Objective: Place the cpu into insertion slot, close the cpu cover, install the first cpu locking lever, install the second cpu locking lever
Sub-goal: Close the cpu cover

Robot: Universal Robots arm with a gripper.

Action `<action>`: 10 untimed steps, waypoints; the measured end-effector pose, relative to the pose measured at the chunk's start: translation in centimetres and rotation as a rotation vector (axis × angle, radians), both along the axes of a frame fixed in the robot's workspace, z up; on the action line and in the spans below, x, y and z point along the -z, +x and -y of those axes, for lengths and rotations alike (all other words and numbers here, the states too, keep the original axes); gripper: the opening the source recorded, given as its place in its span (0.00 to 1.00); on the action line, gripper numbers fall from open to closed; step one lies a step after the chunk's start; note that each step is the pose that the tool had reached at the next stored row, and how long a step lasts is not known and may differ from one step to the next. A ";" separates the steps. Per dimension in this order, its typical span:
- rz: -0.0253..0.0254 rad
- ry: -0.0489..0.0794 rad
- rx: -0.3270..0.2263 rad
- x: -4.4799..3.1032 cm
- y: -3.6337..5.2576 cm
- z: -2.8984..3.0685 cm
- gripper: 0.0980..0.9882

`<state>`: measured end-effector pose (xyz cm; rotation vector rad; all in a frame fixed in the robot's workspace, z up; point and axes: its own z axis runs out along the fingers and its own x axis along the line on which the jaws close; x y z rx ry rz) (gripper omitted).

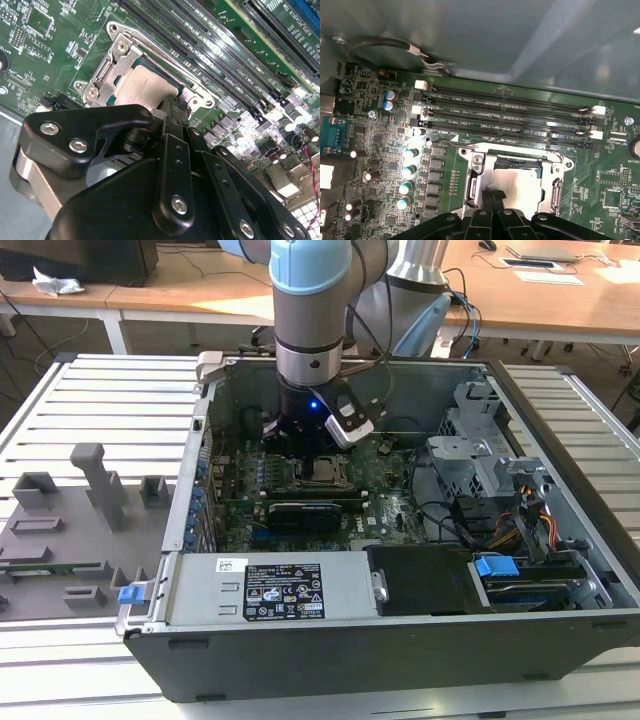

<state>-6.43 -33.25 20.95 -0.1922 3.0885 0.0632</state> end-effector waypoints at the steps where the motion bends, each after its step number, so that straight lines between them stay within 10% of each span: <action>1: -0.0001 0.000 0.000 0.10 0.00 0.01 0.01; 10: 0.0001 0.002 0.000 0.45 0.08 -0.03 0.01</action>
